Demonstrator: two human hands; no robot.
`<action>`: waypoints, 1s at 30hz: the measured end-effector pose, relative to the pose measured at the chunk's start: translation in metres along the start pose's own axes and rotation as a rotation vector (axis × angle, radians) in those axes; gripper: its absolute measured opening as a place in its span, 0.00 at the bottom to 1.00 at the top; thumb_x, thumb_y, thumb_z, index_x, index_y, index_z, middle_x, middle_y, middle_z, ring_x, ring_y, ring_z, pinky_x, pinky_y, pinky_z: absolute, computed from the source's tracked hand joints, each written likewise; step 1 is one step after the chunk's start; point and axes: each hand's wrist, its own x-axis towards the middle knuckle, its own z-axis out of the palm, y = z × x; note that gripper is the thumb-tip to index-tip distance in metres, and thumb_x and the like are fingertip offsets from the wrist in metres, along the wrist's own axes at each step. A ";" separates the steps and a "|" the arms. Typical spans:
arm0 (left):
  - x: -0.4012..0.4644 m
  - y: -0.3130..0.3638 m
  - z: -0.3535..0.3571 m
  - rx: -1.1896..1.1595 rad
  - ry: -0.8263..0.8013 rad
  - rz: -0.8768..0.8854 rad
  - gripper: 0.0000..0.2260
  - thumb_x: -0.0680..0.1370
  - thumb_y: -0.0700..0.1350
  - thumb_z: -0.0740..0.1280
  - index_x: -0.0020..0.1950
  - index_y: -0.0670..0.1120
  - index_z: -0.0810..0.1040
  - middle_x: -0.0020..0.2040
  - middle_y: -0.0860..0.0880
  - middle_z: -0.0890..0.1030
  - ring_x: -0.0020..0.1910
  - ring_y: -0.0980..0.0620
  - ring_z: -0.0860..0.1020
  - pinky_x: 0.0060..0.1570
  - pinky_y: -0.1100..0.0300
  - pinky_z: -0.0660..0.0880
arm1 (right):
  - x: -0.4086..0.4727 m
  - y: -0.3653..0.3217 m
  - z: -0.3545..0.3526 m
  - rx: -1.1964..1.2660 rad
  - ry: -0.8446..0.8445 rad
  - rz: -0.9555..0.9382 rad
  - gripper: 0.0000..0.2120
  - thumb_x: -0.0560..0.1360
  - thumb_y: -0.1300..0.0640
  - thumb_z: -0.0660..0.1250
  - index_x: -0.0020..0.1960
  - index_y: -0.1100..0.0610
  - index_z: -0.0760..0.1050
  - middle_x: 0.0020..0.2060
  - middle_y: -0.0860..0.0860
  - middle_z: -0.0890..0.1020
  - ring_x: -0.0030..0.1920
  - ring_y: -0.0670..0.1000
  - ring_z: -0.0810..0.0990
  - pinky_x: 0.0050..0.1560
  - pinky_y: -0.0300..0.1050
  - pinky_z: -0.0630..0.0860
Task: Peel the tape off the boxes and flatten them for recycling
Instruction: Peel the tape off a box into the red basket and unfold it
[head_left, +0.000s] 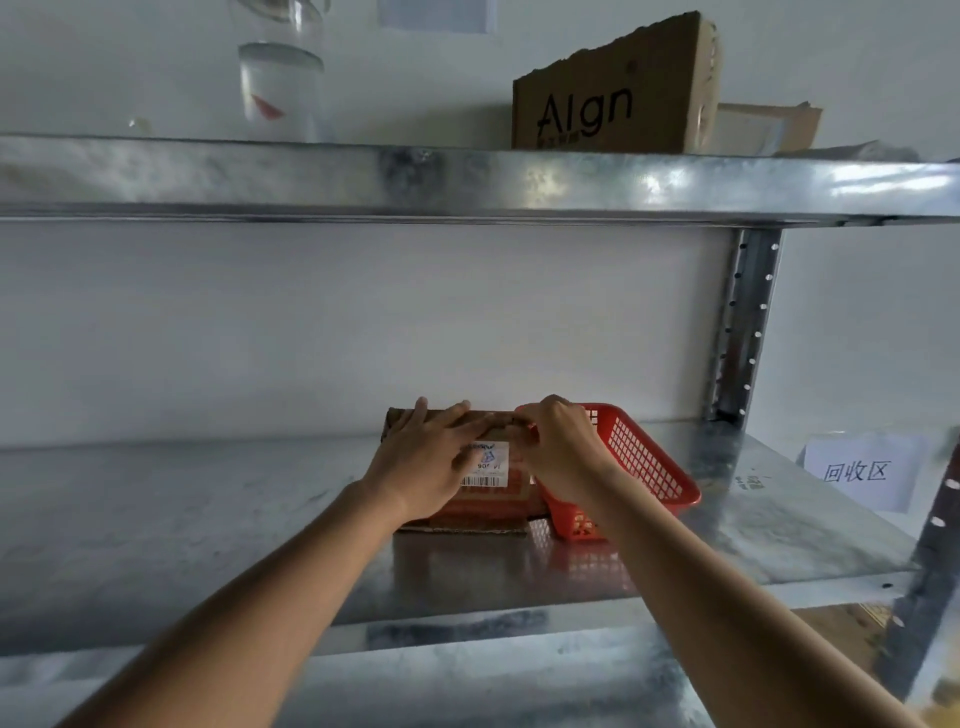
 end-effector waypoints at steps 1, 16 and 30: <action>-0.003 -0.001 -0.001 -0.045 -0.002 -0.021 0.23 0.86 0.58 0.53 0.82 0.61 0.59 0.84 0.53 0.58 0.82 0.36 0.55 0.79 0.40 0.54 | 0.001 -0.001 0.000 -0.003 -0.007 0.010 0.11 0.83 0.57 0.64 0.51 0.61 0.82 0.43 0.54 0.82 0.40 0.51 0.80 0.32 0.33 0.72; -0.053 -0.028 -0.019 -0.351 0.400 -0.595 0.03 0.83 0.46 0.64 0.51 0.48 0.73 0.45 0.51 0.79 0.41 0.51 0.77 0.33 0.57 0.68 | -0.006 -0.026 0.011 0.241 -0.012 0.133 0.12 0.79 0.48 0.71 0.55 0.56 0.79 0.44 0.48 0.84 0.41 0.46 0.82 0.32 0.34 0.75; -0.086 -0.032 -0.036 -0.661 0.327 -0.596 0.10 0.79 0.43 0.69 0.43 0.38 0.77 0.42 0.39 0.81 0.44 0.40 0.84 0.47 0.44 0.83 | -0.033 -0.039 0.020 0.602 0.166 0.360 0.06 0.77 0.53 0.71 0.43 0.53 0.84 0.34 0.46 0.86 0.37 0.48 0.85 0.41 0.49 0.84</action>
